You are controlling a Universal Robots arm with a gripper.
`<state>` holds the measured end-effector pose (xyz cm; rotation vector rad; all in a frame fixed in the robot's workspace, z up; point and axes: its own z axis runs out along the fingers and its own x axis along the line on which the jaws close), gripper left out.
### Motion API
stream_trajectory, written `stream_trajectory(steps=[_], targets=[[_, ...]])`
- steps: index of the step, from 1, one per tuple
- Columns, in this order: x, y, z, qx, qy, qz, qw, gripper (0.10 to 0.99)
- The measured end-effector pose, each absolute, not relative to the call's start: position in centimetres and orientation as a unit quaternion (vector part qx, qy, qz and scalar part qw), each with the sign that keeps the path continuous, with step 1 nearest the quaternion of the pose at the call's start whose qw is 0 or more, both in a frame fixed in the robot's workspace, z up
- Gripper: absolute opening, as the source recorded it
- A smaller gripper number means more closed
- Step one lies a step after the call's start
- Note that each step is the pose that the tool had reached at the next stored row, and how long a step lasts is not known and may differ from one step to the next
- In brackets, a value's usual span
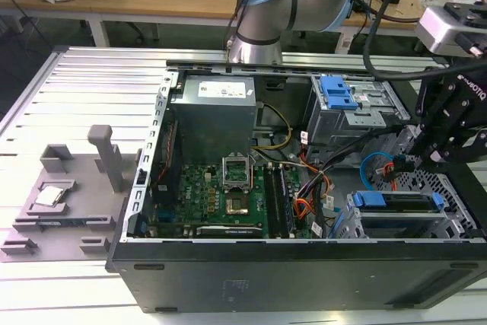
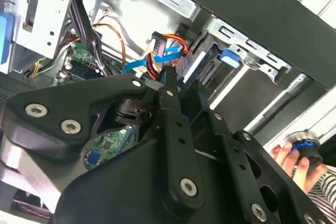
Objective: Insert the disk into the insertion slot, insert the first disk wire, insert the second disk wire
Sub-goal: 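Insert the first disk wire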
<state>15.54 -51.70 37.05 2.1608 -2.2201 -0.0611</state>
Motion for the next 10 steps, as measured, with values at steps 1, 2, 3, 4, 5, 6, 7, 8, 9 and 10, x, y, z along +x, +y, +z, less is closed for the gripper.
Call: stream_trajectory(steps=[1, 2, 3, 4, 5, 6, 7, 8, 9, 10], targets=[[15.53, -51.46, 36.72, 0.695, -0.718, -0.02, 0.021, 0.302], [15.51, -51.31, 36.43, 0.694, -0.72, -0.02, 0.021, 0.302], [15.46, -51.27, 36.28, 0.693, -0.72, -0.02, 0.021, 0.302], [15.4, -51.26, 36.14, 0.692, -0.721, -0.02, 0.021, 0.302], [15.38, -51.26, 36.1, 0.692, -0.721, -0.02, 0.021, 0.302], [15.08, -51.26, 36.04, 0.692, -0.721, -0.02, 0.021, 0.302], [14.86, -51.27, 36.01, 0.692, -0.721, -0.02, 0.021, 0.302], [14.78, -51.27, 35.97, 0.692, -0.721, -0.02, 0.021, 0.302], [14.75, -51.27, 35.89, 0.692, -0.721, -0.02, 0.021, 0.302], [14.72, -51.26, 35.79, 0.692, -0.721, -0.02, 0.021, 0.302]])
